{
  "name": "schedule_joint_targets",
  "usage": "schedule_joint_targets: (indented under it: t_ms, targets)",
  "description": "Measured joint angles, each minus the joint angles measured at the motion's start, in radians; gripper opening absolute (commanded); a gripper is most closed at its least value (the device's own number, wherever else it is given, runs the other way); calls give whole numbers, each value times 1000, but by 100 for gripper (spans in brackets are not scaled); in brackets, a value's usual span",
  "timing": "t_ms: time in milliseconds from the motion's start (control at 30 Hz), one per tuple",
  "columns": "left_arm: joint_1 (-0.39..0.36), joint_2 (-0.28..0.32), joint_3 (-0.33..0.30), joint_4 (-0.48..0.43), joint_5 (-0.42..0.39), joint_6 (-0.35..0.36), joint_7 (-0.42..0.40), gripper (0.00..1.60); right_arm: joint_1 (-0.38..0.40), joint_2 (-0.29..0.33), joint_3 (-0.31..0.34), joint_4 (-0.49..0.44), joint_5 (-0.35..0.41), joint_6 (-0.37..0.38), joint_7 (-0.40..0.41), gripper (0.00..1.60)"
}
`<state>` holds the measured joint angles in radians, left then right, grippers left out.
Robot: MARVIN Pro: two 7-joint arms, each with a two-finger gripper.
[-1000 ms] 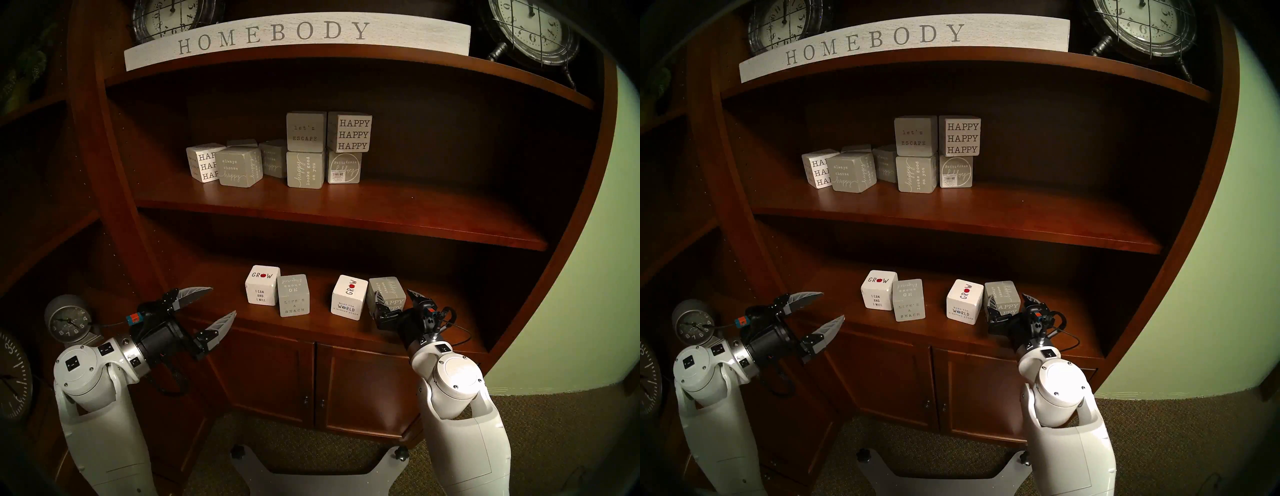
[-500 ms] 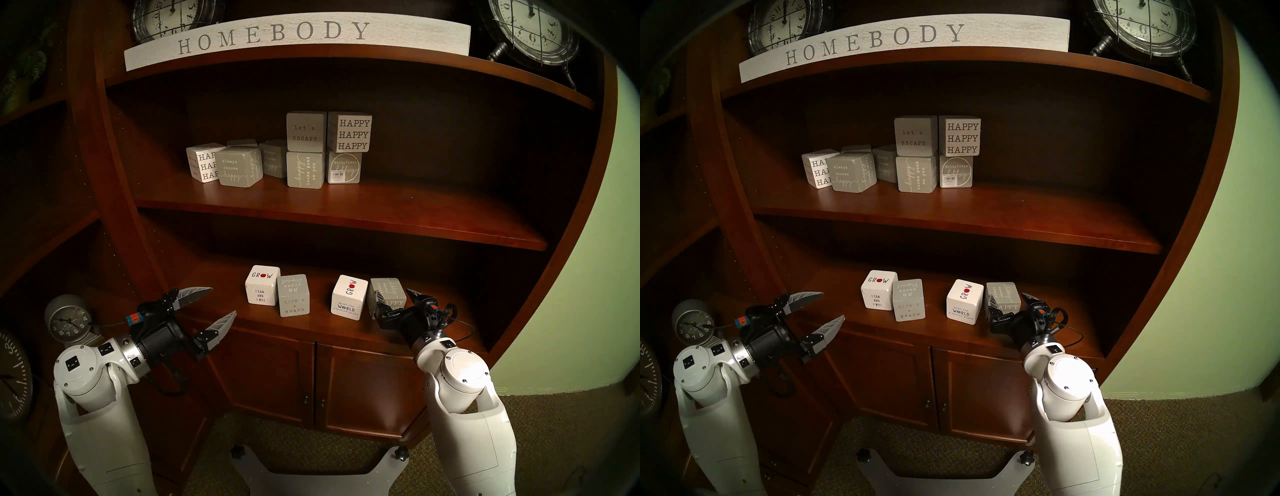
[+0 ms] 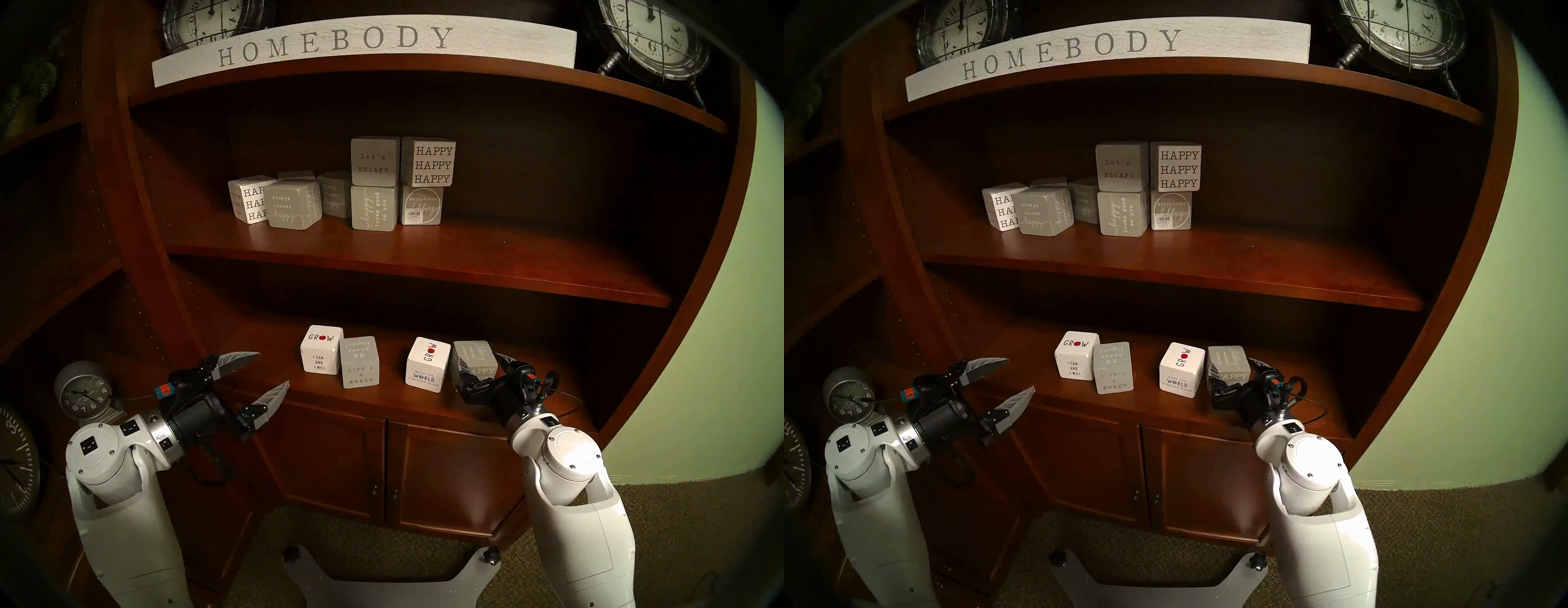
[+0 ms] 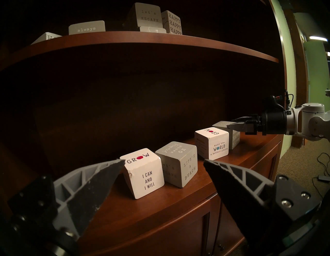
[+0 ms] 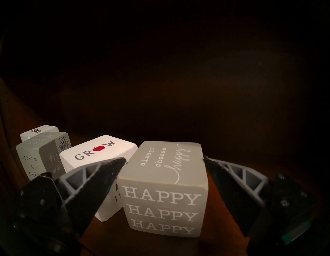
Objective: Stack four cubes vertically into two groups
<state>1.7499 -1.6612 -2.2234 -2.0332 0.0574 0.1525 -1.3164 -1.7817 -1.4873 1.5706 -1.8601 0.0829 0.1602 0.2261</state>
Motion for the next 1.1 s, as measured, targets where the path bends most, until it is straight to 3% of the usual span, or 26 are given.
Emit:
schedule_joint_targets:
  t_ms: [1033, 1100]
  targets:
    - [0, 0, 0, 0, 0, 0, 0, 160, 7, -1, -12, 40, -7, 24, -24, 160]
    - [0, 0, 0, 0, 0, 0, 0, 160, 8, 2, -12, 46, -9, 24, -24, 130]
